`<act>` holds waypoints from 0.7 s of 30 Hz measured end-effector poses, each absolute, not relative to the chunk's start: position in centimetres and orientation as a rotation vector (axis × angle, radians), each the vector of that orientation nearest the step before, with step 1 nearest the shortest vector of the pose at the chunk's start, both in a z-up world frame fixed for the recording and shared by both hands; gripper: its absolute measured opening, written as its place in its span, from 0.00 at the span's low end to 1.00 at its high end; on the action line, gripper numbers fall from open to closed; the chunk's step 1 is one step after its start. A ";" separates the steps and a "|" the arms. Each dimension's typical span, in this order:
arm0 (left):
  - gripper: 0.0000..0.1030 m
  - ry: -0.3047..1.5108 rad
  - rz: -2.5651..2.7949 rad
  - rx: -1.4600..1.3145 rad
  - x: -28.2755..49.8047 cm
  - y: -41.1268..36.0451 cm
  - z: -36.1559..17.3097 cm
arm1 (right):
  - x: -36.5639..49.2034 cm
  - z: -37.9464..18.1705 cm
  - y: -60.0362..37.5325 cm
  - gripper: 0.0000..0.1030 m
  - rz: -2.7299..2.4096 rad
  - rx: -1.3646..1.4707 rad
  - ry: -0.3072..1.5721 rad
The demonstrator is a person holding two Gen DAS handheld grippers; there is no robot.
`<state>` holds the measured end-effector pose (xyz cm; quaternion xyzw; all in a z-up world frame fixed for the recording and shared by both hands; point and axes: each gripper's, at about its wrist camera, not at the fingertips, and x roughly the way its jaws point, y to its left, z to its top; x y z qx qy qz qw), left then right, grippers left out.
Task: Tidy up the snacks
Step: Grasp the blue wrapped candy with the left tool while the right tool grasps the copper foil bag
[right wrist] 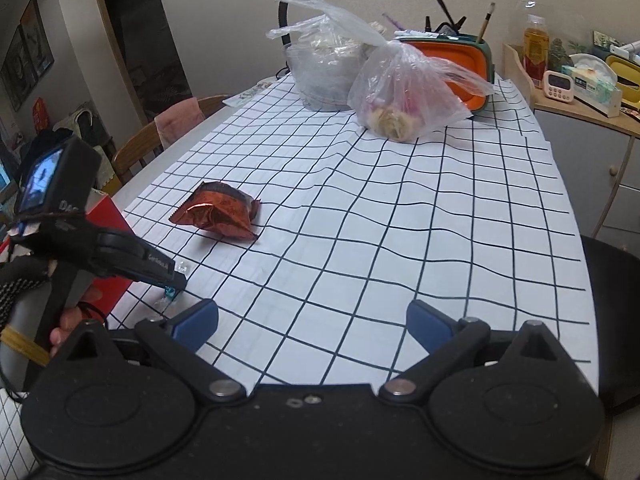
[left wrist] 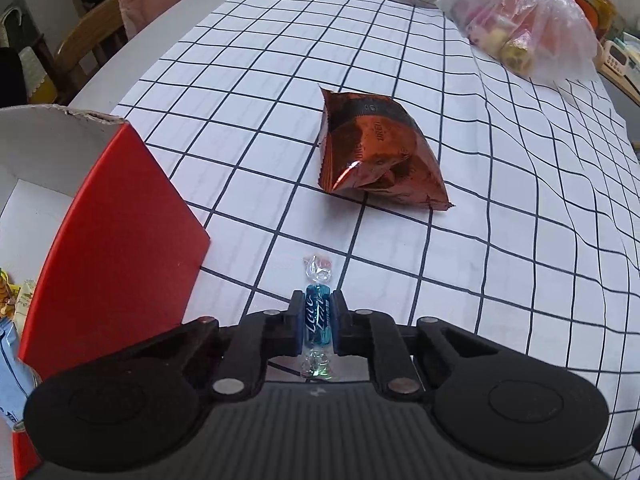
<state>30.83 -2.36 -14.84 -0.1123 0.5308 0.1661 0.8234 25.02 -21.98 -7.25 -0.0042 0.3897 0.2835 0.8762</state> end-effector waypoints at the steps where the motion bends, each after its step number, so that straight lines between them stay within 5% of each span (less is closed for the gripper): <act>1: 0.12 1.127 0.346 -0.236 30.7 -2.4 -14.8 | 25.2 -7.3 -21.7 0.97 0.594 -0.011 0.813; 21: 0.12 1.078 0.303 -0.318 24.3 -1.2 -13.2 | 34.1 -8.6 -6.8 0.99 0.791 -0.112 0.800</act>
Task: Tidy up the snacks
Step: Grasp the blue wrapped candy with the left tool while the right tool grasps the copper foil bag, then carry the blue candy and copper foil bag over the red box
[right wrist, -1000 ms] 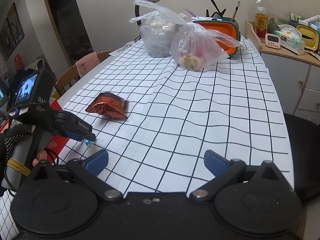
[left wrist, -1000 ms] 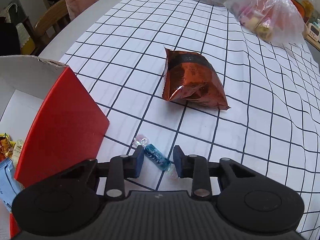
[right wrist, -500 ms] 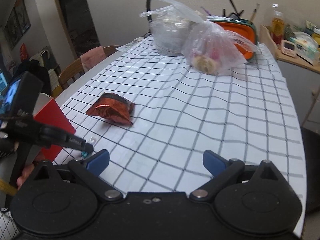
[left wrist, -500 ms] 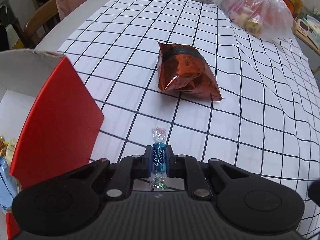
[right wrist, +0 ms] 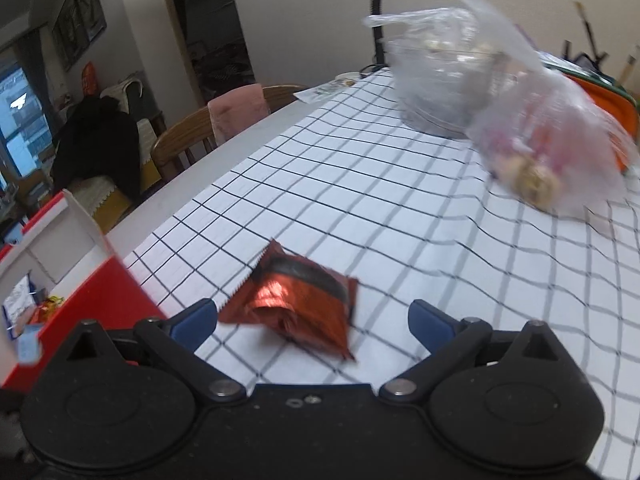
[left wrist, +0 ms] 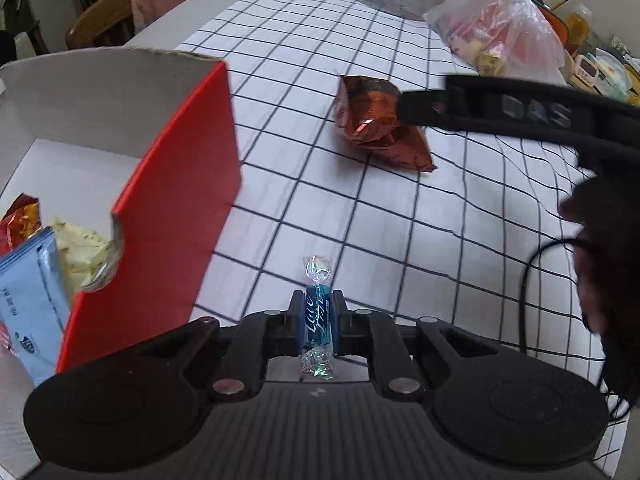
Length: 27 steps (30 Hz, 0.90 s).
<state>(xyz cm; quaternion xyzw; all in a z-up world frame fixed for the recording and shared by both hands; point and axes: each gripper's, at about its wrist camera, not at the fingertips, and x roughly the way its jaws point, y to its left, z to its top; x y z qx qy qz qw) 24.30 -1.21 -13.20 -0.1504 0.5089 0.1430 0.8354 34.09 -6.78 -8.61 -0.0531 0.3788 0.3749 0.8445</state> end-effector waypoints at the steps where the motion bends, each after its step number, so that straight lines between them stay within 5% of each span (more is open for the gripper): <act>1: 0.12 1.076 0.313 -0.323 24.3 -1.0 -13.2 | 34.3 -8.9 -6.0 0.99 0.794 -0.121 0.802; 11: 0.12 1.043 0.354 -0.323 24.4 0.4 -13.2 | 35.8 -12.0 -0.2 0.99 0.751 -0.259 0.843; 17: 0.12 1.033 0.344 -0.315 24.4 0.3 -13.3 | 35.8 -13.0 -0.2 0.71 0.720 -0.276 0.878; 27: 0.12 1.022 0.299 -0.319 23.9 0.5 -13.0 | 34.3 -11.5 -3.8 0.58 0.711 -0.191 0.875</act>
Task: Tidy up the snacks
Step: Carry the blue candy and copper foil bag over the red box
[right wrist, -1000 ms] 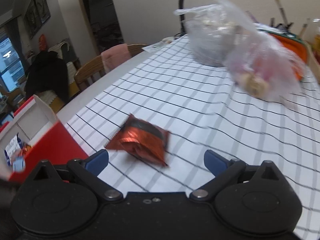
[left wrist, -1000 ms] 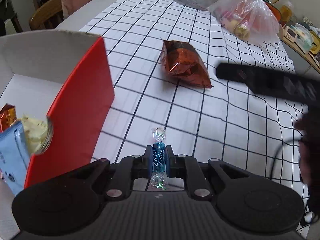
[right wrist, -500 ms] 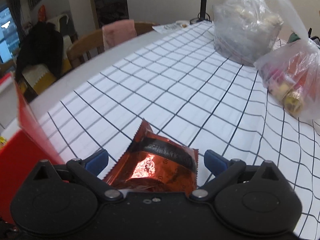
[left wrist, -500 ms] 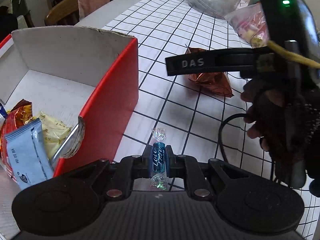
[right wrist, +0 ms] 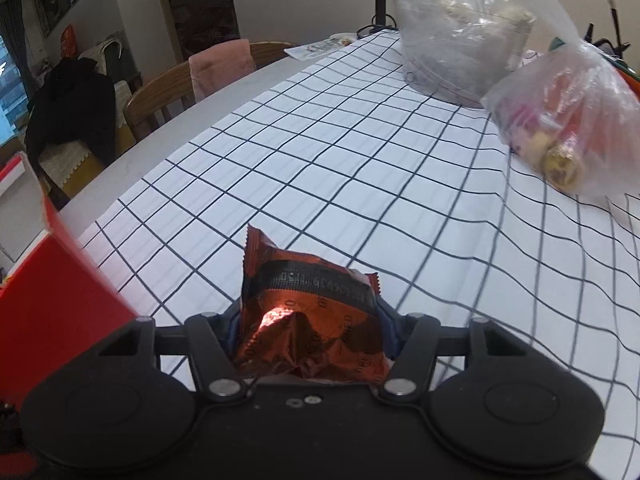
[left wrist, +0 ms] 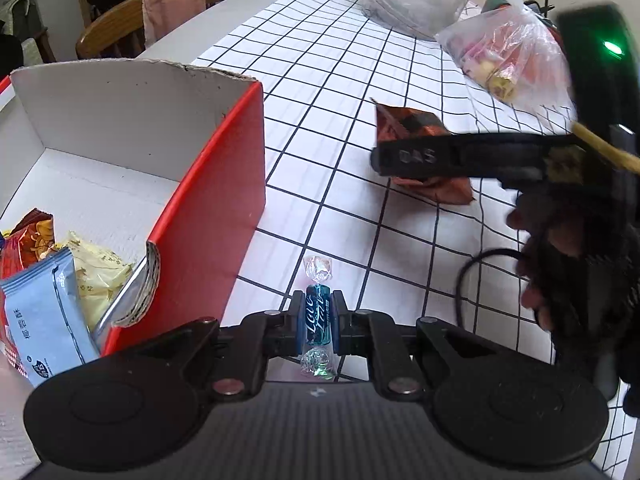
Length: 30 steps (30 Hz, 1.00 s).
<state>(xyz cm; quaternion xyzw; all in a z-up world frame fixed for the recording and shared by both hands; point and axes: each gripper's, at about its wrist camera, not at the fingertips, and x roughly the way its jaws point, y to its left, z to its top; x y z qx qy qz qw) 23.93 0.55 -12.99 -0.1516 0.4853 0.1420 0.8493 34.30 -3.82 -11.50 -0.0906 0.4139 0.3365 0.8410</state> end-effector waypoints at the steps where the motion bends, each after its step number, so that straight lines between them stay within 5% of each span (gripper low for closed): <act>1: 0.12 1.022 0.294 -0.322 23.9 0.6 -12.9 | 34.0 -11.2 -4.4 0.58 0.711 -0.182 0.875; 30: 0.12 0.915 -0.012 -0.282 14.8 1.9 -3.0 | 18.1 1.7 -10.5 0.59 0.598 -0.050 0.768</act>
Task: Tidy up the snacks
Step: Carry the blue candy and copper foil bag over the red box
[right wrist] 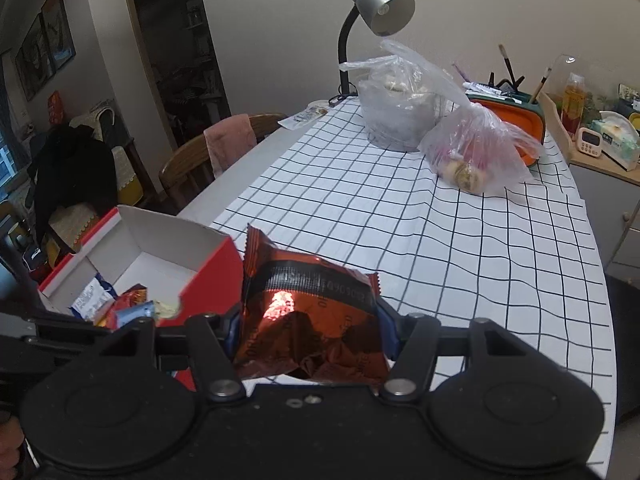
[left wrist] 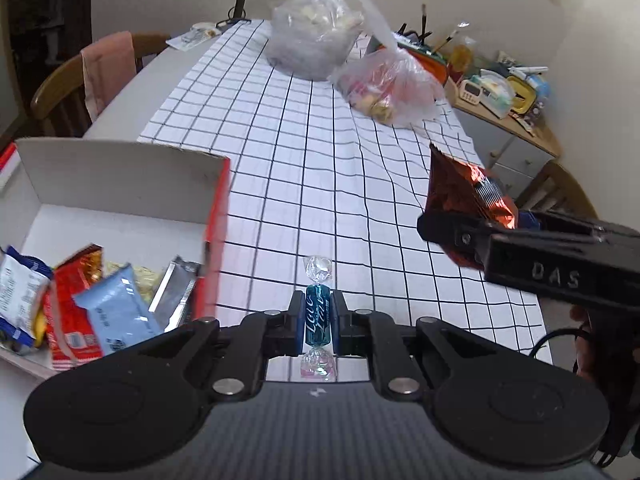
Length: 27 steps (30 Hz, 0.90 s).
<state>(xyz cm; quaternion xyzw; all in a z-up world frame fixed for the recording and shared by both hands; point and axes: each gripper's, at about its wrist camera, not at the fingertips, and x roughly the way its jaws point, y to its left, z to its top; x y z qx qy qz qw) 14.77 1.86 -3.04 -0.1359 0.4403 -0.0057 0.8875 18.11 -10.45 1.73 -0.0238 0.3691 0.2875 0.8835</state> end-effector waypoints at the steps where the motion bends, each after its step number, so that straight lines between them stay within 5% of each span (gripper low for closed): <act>1: 0.12 0.913 -0.013 -0.282 14.5 2.5 -2.8 | 17.5 2.0 -9.9 0.59 0.597 -0.052 0.766; 15: 0.12 0.842 0.000 -0.240 10.0 13.0 1.0 | 11.6 4.5 -0.4 0.59 0.608 -0.050 0.725; 27: 0.12 0.854 0.112 -0.207 9.3 21.8 -0.8 | 11.2 1.8 7.2 0.60 0.599 -0.106 0.764</act>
